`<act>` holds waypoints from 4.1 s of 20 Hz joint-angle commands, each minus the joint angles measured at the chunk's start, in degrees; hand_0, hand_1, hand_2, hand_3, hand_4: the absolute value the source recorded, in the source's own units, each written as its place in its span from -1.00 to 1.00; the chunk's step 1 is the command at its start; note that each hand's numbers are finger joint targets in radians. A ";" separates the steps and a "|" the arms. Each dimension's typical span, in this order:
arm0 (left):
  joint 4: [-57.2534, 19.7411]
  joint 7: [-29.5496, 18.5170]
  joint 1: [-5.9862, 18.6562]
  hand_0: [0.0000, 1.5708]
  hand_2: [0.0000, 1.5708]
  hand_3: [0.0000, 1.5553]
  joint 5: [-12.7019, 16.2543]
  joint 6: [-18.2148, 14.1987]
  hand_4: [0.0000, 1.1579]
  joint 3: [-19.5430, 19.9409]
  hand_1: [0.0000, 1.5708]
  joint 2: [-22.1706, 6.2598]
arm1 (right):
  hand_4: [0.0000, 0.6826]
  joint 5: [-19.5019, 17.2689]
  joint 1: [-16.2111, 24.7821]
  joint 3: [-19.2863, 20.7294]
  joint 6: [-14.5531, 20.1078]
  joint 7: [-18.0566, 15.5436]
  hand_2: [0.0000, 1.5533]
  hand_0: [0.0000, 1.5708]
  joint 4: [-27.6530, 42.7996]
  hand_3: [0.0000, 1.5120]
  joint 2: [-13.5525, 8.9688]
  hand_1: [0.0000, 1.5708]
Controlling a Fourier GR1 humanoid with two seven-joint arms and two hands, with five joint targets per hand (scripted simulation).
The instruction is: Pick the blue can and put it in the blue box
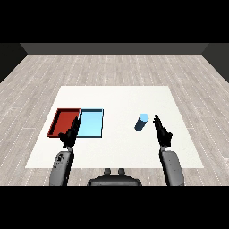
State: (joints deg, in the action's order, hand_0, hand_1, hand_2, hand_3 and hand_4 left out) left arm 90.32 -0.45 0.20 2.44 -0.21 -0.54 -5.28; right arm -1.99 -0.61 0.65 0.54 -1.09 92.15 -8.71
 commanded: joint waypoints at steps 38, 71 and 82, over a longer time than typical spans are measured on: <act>1.49 -20.31 -2.33 -1.00 -1.00 -1.00 -1.23 0.19 -1.00 2.73 -1.00 2.34 | -1.00 8.32 -19.09 7.81 -10.95 -22.71 -1.00 -1.00 -33.80 -1.00 2.04 -1.00; 5.23 -18.14 -3.04 -1.00 -1.00 -1.00 -2.67 -2.69 -1.00 1.12 -1.00 4.27 | -1.00 11.51 -35.16 13.27 -11.11 -31.05 -1.00 -1.00 -66.82 -1.00 0.31 -1.00; 3.94 -18.82 -3.21 -1.00 -1.00 -1.00 -0.39 0.50 -1.00 3.37 -1.00 1.77 | -1.00 12.68 -39.66 14.09 -10.11 -28.21 -1.00 -1.00 -69.95 -1.00 -0.32 -1.00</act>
State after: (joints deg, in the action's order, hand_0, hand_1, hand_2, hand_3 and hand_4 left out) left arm 90.11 -22.26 -1.60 0.55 -0.93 2.32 -2.35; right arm 10.45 -38.21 14.37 -11.02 -30.43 23.22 -8.71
